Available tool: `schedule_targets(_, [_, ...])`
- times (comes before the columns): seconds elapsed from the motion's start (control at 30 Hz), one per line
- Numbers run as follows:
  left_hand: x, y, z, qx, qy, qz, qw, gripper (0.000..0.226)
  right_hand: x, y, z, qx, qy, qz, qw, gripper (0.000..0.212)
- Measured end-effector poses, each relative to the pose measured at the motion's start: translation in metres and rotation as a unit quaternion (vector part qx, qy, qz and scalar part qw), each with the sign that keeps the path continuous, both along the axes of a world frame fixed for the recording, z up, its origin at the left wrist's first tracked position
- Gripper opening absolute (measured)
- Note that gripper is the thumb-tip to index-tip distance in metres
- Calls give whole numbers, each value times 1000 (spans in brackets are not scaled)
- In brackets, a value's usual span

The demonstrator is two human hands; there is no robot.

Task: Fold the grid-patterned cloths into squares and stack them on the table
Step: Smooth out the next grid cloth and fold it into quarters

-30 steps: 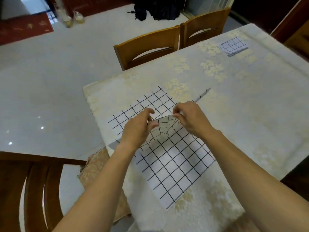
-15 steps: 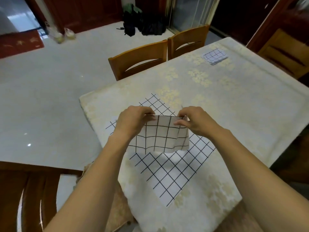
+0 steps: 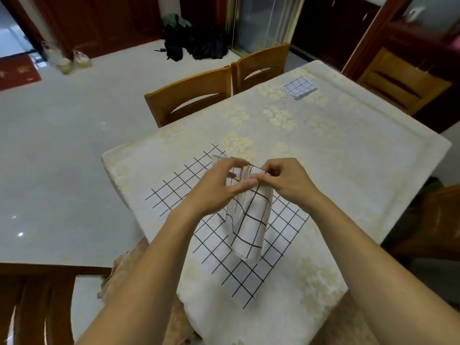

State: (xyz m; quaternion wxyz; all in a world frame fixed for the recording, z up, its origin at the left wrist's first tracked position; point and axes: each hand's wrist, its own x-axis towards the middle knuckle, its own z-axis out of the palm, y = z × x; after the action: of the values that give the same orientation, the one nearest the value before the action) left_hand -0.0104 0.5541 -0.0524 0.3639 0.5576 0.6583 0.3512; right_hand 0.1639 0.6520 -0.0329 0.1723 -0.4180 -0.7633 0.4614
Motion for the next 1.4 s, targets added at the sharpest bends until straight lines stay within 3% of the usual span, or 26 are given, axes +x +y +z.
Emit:
schedule_targets(0.1, [18,-7,-5,-25,-49,-34,998,62,-2,-6,0,-36,36,-28,998,19])
schedule_targets(0.17, [23,-10,-12,-19,-16,-22,999,60,-2,-10,-2,-53,51,-46,996,17])
schedule_targets(0.33, [17,-12,-22,10,65,8,998,17,0,-15,-7,-68,39,-31,996,31])
schedule_targets(0.5, [10,-12,-19,24,126,19,992,10,-4,-18,-1,-9,79,-15,997,30])
schedule_targets(0.77, [1,-12,-16,58,157,39,985,29,-6,-15,5,100,86,-83,988,13])
schedule_targets(0.83, [-2,-13,-15,67,143,32,987,30,-4,-13,2,139,68,-84,984,28])
schedule_targets(0.9, [-4,-14,-12,67,123,22,990,29,-1,-10,-1,140,25,-57,988,58])
schedule_targets(1.0, [-8,-16,-7,73,89,-3,993,28,1,-6,-5,34,-22,31,999,81])
schedule_targets(1.1, [-12,-17,-6,72,49,1,996,28,5,-7,-5,-86,5,69,994,47])
schedule_targets(1.17, [-15,-17,-6,67,26,32,997,30,5,-8,-8,-115,39,55,991,27])
schedule_targets(1.4, [-33,-20,-4,28,1,103,994,36,8,-3,-17,-112,101,-60,987,10])
